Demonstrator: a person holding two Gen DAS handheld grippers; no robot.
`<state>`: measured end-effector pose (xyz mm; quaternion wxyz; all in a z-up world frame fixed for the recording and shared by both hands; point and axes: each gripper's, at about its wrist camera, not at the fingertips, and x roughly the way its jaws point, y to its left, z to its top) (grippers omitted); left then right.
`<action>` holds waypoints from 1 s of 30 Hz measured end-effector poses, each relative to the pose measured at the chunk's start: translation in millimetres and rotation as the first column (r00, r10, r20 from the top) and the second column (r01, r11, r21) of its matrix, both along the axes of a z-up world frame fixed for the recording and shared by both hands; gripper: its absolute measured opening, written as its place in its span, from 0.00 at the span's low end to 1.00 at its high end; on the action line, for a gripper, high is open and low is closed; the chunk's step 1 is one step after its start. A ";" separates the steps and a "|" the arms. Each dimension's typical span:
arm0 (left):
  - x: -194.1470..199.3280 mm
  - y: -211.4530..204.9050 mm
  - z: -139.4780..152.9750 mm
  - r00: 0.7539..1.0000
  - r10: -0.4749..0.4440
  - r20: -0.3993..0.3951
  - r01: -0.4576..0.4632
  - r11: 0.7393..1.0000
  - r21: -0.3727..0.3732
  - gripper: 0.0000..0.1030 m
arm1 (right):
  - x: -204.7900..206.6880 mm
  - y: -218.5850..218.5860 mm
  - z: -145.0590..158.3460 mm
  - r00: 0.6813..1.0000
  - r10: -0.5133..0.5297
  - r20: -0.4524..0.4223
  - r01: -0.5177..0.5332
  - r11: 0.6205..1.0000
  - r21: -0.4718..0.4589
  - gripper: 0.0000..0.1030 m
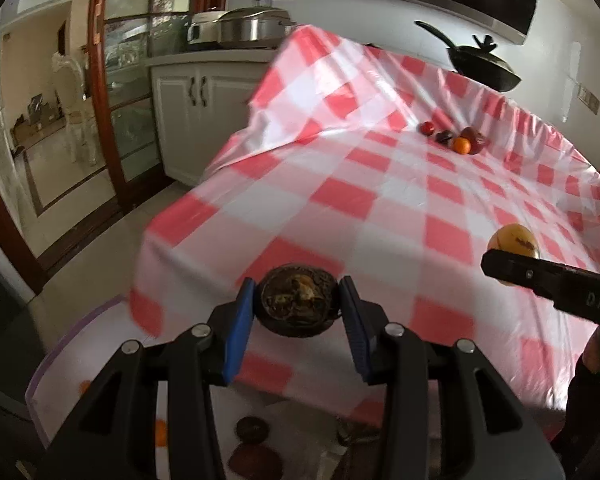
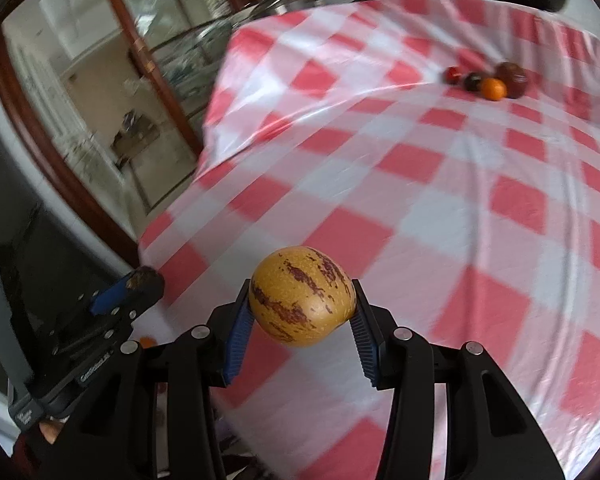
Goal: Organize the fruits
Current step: 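Carry the dark fruit and yellow melon with both grippers over the white box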
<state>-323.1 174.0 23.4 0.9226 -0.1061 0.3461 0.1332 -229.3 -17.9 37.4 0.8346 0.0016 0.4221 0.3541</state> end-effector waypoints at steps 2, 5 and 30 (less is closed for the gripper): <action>-10.5 9.9 -5.3 1.000 0.021 -0.010 -0.021 1.000 -0.015 0.41 | -9.4 11.8 -1.9 0.999 0.047 0.008 -0.047 0.999 -0.008 0.45; -29.1 24.8 -15.5 0.998 0.054 -0.034 -0.055 0.998 -0.031 0.41 | -31.5 37.4 -2.0 0.990 0.140 0.031 -0.140 0.990 -0.021 0.45; -91.1 130.0 -133.2 0.871 0.271 -0.410 -0.303 0.953 -0.013 0.42 | -169.5 189.3 -124.7 0.725 0.675 -0.141 -0.664 0.628 -0.407 0.45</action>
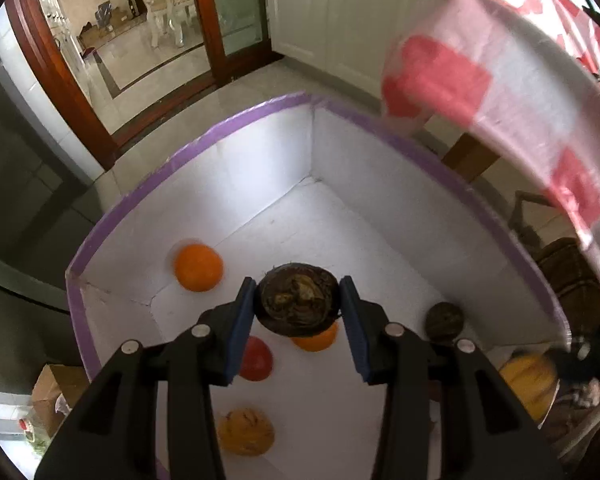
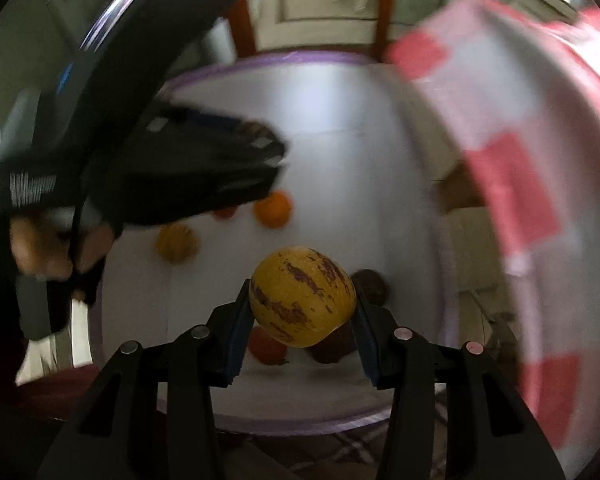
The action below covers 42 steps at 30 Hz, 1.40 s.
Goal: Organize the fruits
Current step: 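Carry the dark fruit and yellow melon with both grippers over the white box, then open the left gripper dropping the dark fruit while the right releases the melon, then move both tools back over the fruit cluster on the table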
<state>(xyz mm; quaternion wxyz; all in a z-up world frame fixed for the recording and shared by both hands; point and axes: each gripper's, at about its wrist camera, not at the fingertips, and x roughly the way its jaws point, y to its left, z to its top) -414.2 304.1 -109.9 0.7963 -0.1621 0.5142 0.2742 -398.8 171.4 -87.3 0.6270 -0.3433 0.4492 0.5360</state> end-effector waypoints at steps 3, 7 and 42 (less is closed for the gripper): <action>-0.3 9.8 -6.0 1.000 0.005 -0.017 -0.005 1.000 0.001 0.42 | -18.9 11.2 -11.8 0.996 0.091 -0.008 -0.091 0.995 -0.033 0.45; 4.2 20.7 -11.9 1.000 0.008 -0.030 -0.008 1.000 -0.002 0.42 | -33.8 17.1 -23.3 0.987 0.163 0.009 -0.162 0.985 -0.064 0.45; 91.5 -76.1 142.0 0.952 -0.195 0.236 0.114 0.941 0.317 0.98 | 120.3 -140.6 155.6 0.871 -0.491 -0.002 0.423 0.749 0.510 0.83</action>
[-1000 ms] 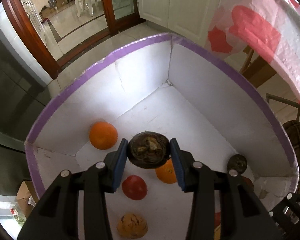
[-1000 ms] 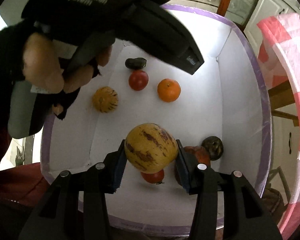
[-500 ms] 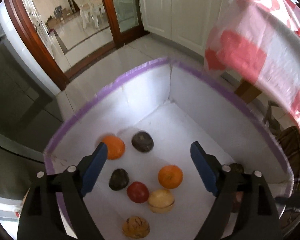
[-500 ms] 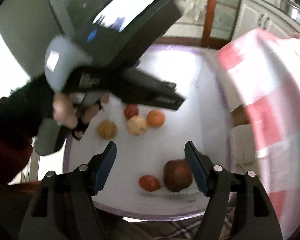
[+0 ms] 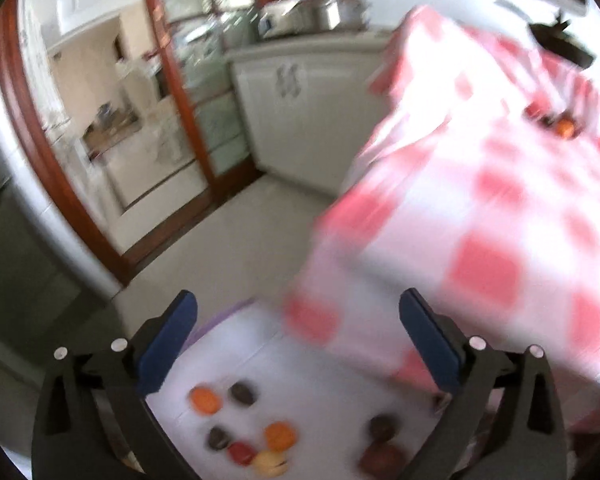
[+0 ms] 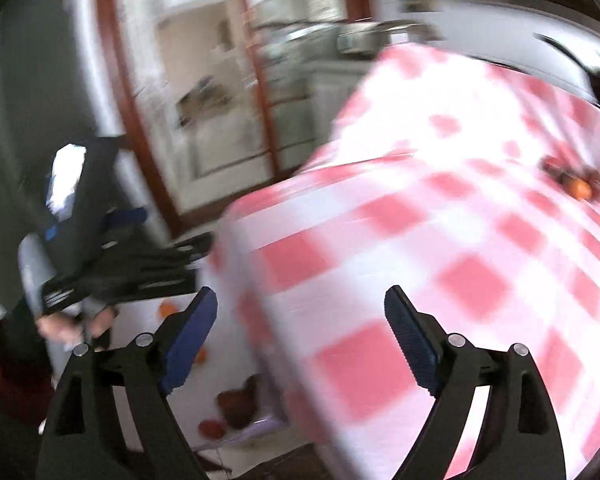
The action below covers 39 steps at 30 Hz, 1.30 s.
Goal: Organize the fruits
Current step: 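Move both tools back over the fruit cluster on the table, then grasp the red apple with the right gripper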
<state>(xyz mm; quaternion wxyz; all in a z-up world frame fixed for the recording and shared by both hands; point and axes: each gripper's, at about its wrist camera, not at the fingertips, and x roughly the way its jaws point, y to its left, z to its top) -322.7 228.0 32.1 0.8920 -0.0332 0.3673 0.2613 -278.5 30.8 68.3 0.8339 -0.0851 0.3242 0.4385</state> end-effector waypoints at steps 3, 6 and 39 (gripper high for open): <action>37.7 -38.1 20.1 0.991 -0.116 0.061 0.119 0.992 -0.051 0.98 | 36.6 -42.6 4.8 0.986 -0.167 -0.016 0.167 0.985 0.044 0.84; 83.1 -76.6 26.4 0.969 -0.235 0.082 0.242 0.965 -0.103 0.98 | 66.4 -82.2 -0.1 0.954 -0.297 -0.045 0.299 0.952 0.061 0.84; 332.6 -140.3 -16.6 0.958 -0.248 0.141 0.284 0.871 -0.400 0.98 | 397.8 -191.6 -39.0 0.581 -0.768 -0.270 0.800 0.600 0.016 0.84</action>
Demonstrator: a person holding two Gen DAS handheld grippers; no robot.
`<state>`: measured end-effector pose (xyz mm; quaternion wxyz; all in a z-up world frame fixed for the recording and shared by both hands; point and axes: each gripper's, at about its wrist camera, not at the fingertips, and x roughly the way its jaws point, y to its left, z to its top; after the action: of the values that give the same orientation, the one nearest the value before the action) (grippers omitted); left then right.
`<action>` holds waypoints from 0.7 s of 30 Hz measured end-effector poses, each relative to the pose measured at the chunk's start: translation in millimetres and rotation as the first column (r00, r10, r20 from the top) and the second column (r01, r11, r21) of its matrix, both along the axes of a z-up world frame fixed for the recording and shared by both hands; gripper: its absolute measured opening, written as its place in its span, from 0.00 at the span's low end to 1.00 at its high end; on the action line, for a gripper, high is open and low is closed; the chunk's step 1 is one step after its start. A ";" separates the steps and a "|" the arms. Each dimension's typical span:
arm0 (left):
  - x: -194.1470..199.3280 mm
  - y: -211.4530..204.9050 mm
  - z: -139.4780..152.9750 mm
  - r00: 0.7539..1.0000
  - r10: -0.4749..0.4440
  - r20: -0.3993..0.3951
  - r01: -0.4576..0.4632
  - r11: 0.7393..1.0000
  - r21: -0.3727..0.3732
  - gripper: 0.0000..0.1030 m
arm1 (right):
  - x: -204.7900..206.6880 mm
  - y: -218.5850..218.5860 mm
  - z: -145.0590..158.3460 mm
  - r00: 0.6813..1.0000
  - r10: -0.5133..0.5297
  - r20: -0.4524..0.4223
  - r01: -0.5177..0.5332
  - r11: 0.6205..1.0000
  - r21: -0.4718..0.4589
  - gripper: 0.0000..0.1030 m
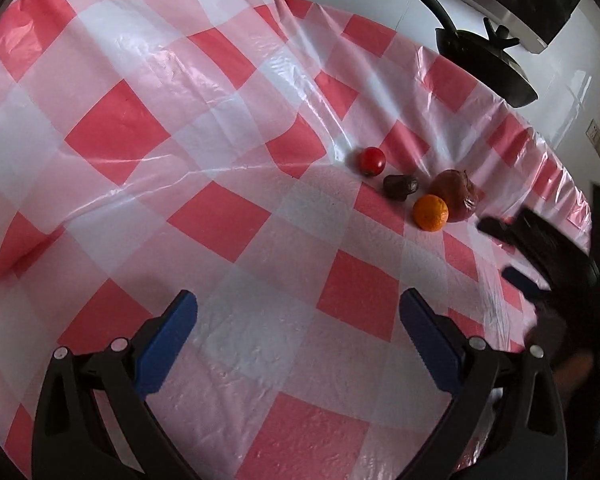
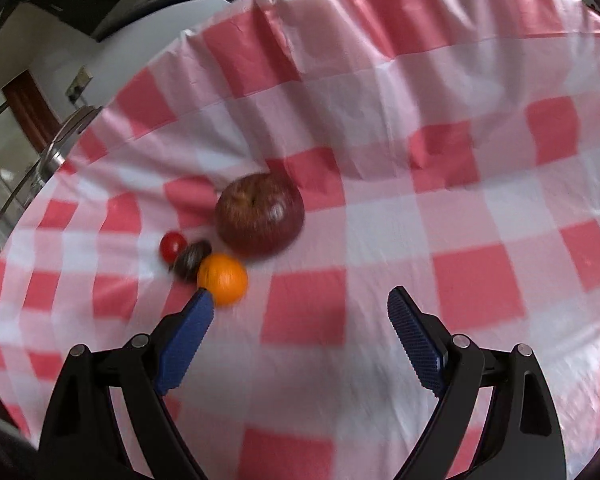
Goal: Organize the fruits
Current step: 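Grasp the red apple with the right gripper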
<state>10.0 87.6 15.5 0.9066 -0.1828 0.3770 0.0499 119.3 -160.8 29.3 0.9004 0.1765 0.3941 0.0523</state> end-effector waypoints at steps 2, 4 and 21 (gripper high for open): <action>-0.2 -0.2 0.5 1.000 -0.001 0.000 0.001 1.000 0.001 0.98 | 16.0 8.0 -0.8 1.000 -0.010 -0.011 0.010 1.000 -0.003 0.84; -0.8 0.3 0.3 1.000 -0.001 0.001 0.001 1.000 0.001 0.98 | 30.4 19.2 -1.5 1.000 -0.020 -0.019 0.019 0.999 -0.032 0.84; -3.3 4.2 -0.1 1.000 0.002 0.011 -0.001 1.000 -0.019 0.98 | 63.0 43.6 -6.9 0.995 -0.028 -0.098 0.021 0.997 -0.069 0.62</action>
<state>6.7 91.8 15.4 0.9070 -0.1918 0.3721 0.0461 182.4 -117.2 22.5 0.8859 0.1531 0.4374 0.0192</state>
